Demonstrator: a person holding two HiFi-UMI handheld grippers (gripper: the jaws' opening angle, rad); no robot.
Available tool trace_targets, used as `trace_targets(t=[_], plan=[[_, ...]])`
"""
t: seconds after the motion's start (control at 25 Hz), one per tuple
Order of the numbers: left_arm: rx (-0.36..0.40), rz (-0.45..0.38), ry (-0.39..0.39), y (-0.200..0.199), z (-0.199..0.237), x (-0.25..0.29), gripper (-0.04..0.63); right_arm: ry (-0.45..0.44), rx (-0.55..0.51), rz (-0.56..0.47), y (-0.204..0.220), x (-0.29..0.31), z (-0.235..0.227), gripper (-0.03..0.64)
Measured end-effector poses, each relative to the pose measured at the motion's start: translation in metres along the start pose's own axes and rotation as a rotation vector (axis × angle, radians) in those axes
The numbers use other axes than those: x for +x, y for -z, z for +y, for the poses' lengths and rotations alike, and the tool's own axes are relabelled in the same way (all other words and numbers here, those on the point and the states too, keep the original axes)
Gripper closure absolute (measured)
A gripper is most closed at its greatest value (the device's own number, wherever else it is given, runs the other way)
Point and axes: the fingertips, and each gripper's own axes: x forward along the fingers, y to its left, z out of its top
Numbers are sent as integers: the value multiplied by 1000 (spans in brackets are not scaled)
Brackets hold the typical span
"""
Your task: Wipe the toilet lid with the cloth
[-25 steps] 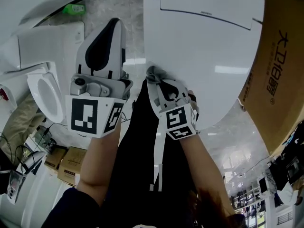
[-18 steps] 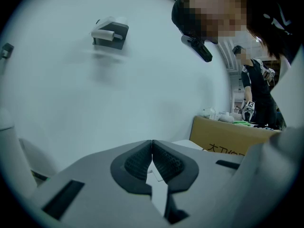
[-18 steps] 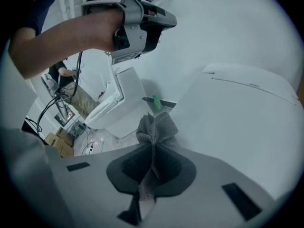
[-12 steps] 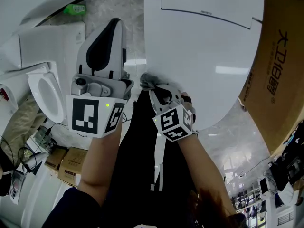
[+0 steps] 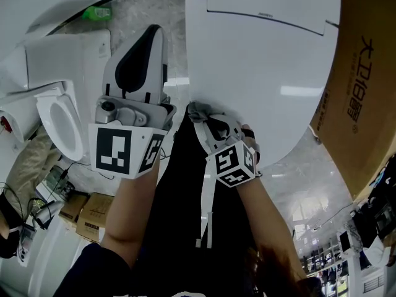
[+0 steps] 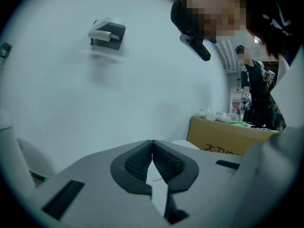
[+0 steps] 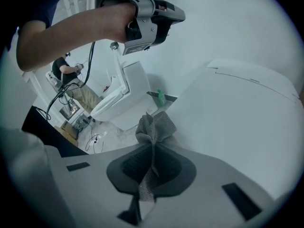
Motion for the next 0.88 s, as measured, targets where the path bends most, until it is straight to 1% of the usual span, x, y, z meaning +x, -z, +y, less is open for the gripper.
trace_targets(t=[0.16,0.52,0.64,0.88], plan=[[3,-2,9,-1,-3,1,575,51,31,-8,14,-17,-17,583],[18,-6,28,-5,-13,-1,575,212,126,-21,54,-69,-69,583],[22,-8,34,-6,-21,-1,575,253,149,-25,66,-83,-83,583],[29,-8,46,-4,-38,-4,575,346,235,-48,90,-113,-114,583]])
